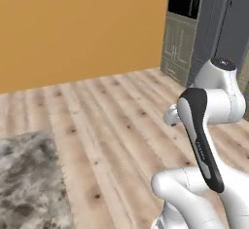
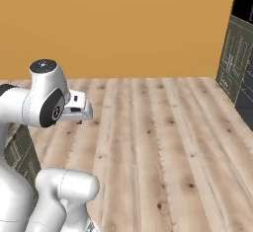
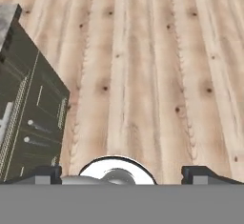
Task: Move the drinks to the dining counter.
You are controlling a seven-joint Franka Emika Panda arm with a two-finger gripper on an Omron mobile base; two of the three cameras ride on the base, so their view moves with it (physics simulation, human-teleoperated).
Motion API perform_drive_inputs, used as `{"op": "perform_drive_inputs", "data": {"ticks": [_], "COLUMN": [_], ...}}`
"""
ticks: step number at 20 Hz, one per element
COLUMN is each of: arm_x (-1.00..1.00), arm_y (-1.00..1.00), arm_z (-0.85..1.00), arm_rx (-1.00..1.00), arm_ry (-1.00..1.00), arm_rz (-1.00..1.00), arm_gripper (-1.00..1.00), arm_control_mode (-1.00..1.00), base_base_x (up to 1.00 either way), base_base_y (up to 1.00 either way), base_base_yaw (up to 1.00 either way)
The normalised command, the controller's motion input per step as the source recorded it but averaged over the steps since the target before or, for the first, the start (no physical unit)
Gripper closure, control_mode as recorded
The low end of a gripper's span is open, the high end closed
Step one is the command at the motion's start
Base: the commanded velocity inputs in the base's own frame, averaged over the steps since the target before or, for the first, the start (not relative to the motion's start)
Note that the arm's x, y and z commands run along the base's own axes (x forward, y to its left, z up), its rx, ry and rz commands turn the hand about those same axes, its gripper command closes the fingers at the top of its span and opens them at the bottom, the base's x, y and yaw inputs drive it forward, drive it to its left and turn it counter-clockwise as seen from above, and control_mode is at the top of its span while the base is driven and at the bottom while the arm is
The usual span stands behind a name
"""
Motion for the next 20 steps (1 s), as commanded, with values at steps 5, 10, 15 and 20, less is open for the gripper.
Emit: {"op": "perform_drive_inputs", "data": {"ticks": [5, 10, 15, 20], "arm_x": [0.0, 0.0, 0.0, 0.0], "arm_y": [0.0, 0.0, 0.0, 0.0], "arm_z": [0.0, 0.0, 0.0, 0.0], "arm_rx": [0.0, 0.0, 0.0, 0.0], "arm_ry": [0.0, 0.0, 0.0, 0.0], "arm_rz": [0.0, 0.0, 0.0, 0.0], "arm_gripper": [-1.0, -1.0, -1.0, -1.0], "arm_control_mode": [1.0, 1.0, 1.0, 1.0], "base_base_x": [0.0, 0.01, 0.11, 0.71], "base_base_y": [0.03, 0.05, 0.1, 0.66], "base_base_yaw": [-1.0, -0.95, -0.86, -0.61]}}
